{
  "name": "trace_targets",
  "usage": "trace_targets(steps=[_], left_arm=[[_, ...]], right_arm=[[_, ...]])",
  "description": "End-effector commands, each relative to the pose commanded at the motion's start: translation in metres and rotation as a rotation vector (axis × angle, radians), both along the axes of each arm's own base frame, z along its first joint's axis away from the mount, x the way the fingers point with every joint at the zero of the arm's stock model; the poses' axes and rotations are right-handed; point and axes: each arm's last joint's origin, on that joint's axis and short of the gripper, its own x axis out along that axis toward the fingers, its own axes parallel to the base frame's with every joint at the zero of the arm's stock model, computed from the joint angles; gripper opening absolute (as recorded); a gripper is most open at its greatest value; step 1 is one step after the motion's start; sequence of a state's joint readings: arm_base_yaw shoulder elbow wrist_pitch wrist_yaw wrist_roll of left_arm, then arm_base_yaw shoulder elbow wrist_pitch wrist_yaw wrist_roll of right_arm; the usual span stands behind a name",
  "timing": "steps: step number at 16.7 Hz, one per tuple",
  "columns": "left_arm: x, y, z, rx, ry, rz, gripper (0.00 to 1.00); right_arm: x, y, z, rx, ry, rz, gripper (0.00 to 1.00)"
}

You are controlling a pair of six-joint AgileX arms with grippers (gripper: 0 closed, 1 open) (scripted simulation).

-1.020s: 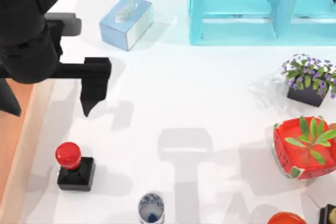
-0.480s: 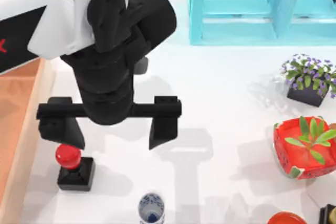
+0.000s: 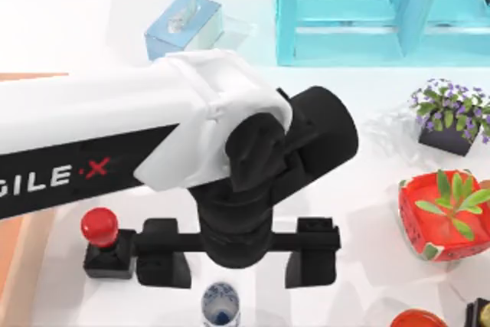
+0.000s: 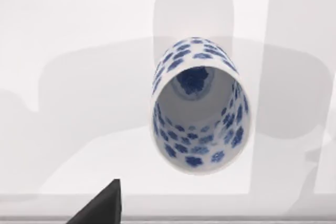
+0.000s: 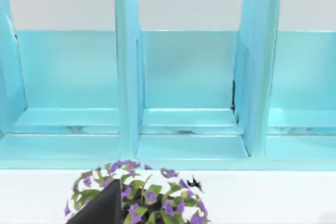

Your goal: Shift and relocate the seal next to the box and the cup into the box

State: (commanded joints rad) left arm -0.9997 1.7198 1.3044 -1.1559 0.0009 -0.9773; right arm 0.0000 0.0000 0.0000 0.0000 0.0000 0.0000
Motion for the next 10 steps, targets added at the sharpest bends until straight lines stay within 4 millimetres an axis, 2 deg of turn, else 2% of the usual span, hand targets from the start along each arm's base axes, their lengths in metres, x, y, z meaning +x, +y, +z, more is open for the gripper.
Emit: trace_targets(steps=[4,10], left_arm=[[0.001,0.0,-0.004,0.002,0.001,0.001,1.0],[0.002,-0.003,-0.062,-0.01,-0.007,0.0,1.0]], right_arm=[[0.0,0.0,0.0,0.0,0.0,0.0,1.0],[0.0,0.0,0.0,0.0,0.0,0.0,1.0]])
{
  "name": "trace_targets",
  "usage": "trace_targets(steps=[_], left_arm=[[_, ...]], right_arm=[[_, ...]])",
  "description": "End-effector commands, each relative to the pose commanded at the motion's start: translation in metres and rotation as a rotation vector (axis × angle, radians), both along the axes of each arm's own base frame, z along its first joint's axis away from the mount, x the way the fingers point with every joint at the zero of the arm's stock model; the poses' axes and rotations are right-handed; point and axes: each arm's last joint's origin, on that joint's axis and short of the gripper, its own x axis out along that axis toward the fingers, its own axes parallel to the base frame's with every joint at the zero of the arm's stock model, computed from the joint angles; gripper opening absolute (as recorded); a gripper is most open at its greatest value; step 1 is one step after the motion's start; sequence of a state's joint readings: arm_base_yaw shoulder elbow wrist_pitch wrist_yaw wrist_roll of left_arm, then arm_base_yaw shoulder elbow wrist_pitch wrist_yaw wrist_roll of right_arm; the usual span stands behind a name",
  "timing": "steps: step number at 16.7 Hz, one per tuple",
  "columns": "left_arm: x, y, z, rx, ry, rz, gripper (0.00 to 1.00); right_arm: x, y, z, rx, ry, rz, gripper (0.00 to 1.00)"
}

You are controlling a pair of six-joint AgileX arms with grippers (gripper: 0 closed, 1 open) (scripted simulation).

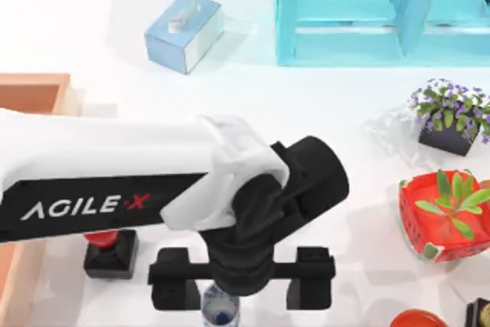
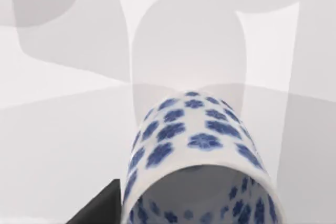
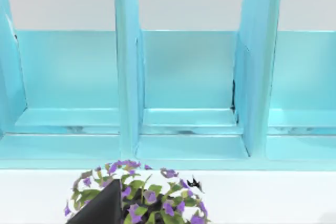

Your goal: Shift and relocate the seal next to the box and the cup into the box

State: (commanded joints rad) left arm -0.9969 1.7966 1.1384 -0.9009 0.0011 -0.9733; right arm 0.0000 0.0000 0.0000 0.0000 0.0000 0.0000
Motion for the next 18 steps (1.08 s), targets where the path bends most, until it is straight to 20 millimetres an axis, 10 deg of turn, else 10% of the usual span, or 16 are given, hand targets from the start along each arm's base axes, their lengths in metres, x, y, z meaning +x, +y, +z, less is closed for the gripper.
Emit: trace_targets(steps=[6,18], left_arm=[[-0.0019,0.0025,-0.0176,0.01,0.007,0.0,1.0],[-0.0019,0.0025,-0.0176,0.01,0.007,0.0,0.1]], right_arm=[[0.0,0.0,0.0,0.0,0.0,0.0,1.0],[0.0,0.0,0.0,0.0,0.0,0.0,1.0]])
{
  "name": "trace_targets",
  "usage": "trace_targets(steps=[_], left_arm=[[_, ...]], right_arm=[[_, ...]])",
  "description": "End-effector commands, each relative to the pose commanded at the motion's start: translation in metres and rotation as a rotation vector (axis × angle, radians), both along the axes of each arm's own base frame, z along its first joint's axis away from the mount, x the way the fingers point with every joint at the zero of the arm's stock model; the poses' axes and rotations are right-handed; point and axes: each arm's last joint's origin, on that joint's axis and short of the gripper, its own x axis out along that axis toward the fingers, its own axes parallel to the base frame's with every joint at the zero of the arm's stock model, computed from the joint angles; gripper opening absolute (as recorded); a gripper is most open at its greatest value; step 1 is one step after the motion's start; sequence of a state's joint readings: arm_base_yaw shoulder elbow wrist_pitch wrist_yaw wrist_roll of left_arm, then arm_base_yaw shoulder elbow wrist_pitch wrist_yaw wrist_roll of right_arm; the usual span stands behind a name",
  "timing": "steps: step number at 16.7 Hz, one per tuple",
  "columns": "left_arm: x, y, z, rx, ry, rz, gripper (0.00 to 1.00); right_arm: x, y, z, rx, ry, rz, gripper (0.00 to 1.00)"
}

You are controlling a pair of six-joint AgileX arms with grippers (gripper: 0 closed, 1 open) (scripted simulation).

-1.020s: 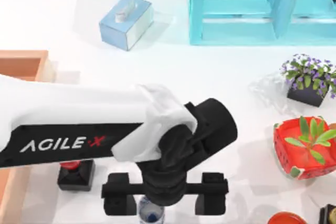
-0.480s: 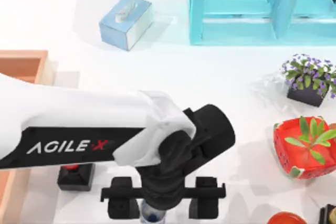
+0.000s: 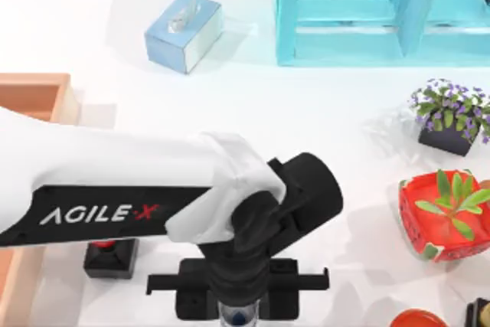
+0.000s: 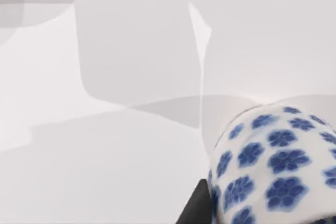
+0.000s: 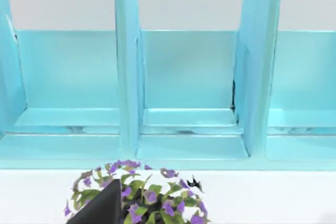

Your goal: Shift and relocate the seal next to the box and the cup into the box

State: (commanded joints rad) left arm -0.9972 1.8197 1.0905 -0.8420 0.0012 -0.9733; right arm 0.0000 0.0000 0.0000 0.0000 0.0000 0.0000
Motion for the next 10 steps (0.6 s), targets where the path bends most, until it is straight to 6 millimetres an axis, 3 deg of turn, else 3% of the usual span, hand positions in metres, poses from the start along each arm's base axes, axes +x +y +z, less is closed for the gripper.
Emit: trace_targets(steps=[2,10], left_arm=[[0.0,0.0,0.0,0.0,0.0,0.0,0.0],[0.0001,0.0,0.0006,-0.001,-0.001,-0.001,0.0]], right_arm=[[0.0,0.0,0.0,0.0,0.0,0.0,1.0],[0.0,0.0,0.0,0.0,0.0,0.0,1.0]])
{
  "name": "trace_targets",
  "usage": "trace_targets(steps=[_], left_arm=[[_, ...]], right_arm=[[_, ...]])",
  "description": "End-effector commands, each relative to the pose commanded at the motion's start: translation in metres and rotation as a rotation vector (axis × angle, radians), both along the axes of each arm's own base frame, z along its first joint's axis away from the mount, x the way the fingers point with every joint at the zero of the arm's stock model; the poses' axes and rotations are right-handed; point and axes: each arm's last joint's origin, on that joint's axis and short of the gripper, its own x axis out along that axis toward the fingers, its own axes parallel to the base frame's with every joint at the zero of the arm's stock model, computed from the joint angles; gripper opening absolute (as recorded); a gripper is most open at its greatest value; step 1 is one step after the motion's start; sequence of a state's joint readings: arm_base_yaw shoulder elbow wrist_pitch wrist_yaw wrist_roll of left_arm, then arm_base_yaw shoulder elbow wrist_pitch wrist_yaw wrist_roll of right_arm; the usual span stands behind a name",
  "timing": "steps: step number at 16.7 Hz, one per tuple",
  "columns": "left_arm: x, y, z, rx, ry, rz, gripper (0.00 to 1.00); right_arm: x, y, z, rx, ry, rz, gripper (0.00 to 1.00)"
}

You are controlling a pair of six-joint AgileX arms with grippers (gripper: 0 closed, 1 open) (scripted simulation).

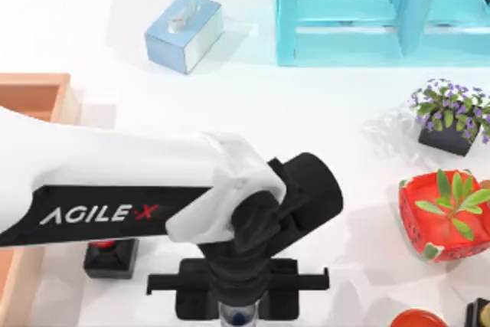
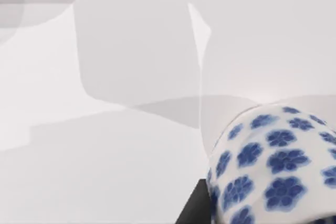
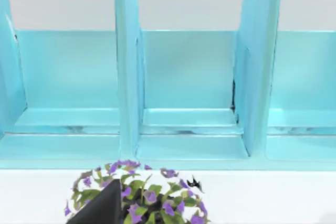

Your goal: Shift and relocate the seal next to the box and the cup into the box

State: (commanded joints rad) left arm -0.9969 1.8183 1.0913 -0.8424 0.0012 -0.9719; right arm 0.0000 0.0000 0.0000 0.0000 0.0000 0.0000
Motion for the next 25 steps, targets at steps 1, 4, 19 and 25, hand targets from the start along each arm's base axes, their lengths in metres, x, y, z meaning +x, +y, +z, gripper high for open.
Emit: trace_targets(steps=[1,4,19,25], left_arm=[[0.001,0.001,0.001,0.0,0.0,0.001,0.0],[0.009,0.019,0.019,0.001,0.002,0.015,0.0],[0.004,0.1,0.1,-0.001,0.0,-0.005,0.0],[0.042,0.148,0.103,-0.013,-0.004,0.01,0.0]], right_arm=[[0.0,0.0,0.0,0.0,0.0,0.0,1.0],[0.0,0.0,0.0,0.0,0.0,0.0,1.0],[0.0,0.0,0.0,0.0,0.0,0.0,1.0],[0.0,0.0,0.0,0.0,0.0,0.0,1.0]])
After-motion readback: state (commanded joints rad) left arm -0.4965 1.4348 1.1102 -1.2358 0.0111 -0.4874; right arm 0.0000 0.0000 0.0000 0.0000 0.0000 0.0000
